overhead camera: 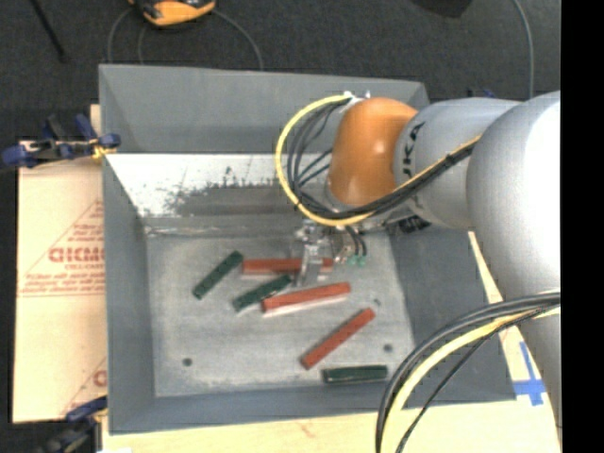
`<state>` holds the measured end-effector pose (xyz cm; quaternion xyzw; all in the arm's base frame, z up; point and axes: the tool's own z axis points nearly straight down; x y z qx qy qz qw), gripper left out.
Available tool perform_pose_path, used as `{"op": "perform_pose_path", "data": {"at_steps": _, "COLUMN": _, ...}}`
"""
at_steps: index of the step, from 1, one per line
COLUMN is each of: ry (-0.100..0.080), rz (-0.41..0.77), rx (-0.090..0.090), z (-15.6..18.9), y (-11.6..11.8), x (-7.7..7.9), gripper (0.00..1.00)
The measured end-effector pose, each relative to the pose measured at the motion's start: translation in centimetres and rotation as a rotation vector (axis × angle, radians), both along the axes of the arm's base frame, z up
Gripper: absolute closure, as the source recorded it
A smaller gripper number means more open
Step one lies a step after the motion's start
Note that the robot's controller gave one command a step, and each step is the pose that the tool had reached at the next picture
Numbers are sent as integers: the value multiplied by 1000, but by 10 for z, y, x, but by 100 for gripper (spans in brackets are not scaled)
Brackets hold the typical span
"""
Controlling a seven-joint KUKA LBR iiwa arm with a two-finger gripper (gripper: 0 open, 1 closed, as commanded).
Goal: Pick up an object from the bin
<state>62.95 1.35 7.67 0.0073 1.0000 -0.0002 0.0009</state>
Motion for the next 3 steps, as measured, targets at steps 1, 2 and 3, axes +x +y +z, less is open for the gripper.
{"op": "perform_pose_path", "data": {"at_steps": 1, "ry": 7, "rz": 0, "rx": 0, "z": 21, "y": 0, "x": -1, "gripper": 100}}
{"op": "perform_pose_path", "data": {"at_steps": 2, "ry": 0, "rz": 0, "rx": 0, "z": 41, "y": -1, "x": 1, "gripper": 100}}
{"op": "perform_pose_path", "data": {"at_steps": 3, "ry": -5, "rz": 1, "rx": 0, "z": 56, "y": -1, "x": 1, "gripper": 100}}
